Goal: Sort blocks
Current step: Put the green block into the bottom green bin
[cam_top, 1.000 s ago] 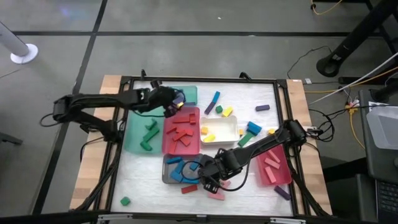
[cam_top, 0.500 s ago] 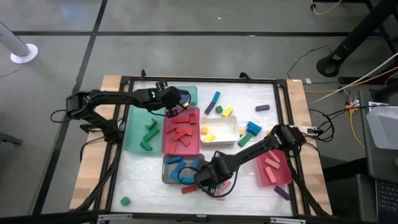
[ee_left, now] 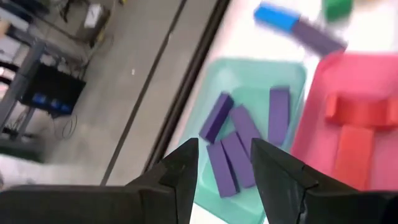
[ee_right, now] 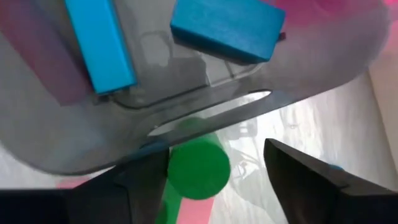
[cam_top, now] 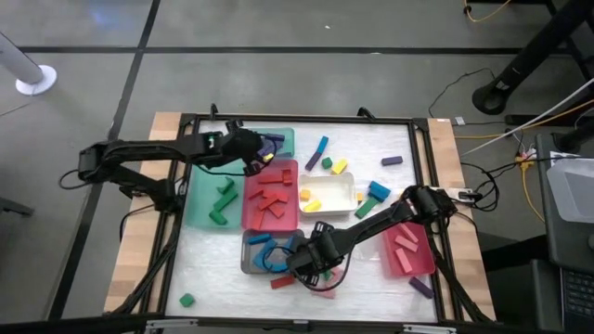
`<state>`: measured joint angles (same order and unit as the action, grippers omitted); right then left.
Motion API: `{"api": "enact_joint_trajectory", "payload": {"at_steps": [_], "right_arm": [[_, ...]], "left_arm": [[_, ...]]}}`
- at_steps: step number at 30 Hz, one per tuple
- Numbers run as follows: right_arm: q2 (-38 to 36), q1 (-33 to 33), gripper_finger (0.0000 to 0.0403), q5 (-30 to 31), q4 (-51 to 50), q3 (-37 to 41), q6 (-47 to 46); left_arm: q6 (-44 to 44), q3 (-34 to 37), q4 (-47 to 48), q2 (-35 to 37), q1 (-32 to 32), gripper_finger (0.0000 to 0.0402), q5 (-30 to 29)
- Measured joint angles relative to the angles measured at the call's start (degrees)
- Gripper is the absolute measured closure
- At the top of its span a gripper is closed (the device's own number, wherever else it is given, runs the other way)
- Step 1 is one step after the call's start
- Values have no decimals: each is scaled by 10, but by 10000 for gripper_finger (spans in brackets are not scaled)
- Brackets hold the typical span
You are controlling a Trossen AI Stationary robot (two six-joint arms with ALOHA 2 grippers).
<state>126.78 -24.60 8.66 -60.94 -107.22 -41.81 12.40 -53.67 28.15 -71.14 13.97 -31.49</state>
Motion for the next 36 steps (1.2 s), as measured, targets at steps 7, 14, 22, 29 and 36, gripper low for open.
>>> {"api": "enact_joint_trajectory", "payload": {"at_steps": [7, 14, 22, 29, 36], "right_arm": [[7, 11, 214, -29, 0, 0, 4], [9, 26, 275, -86, -4, 0, 2], [-5, 70, 265, -243, -11, 0, 3], [-16, 112, 263, -305, -58, -28, 55], [-17, 149, 262, -299, -137, -142, 107]], "left_arm": [[-24, 0, 1, 104, -43, 265, 0], [-60, 0, 1, 218, -92, 265, 0], [-137, 0, 35, 319, -139, 265, 22], [-198, 0, 103, 353, -161, 265, 26], [-243, 0, 142, 356, -178, 265, 47]]}}
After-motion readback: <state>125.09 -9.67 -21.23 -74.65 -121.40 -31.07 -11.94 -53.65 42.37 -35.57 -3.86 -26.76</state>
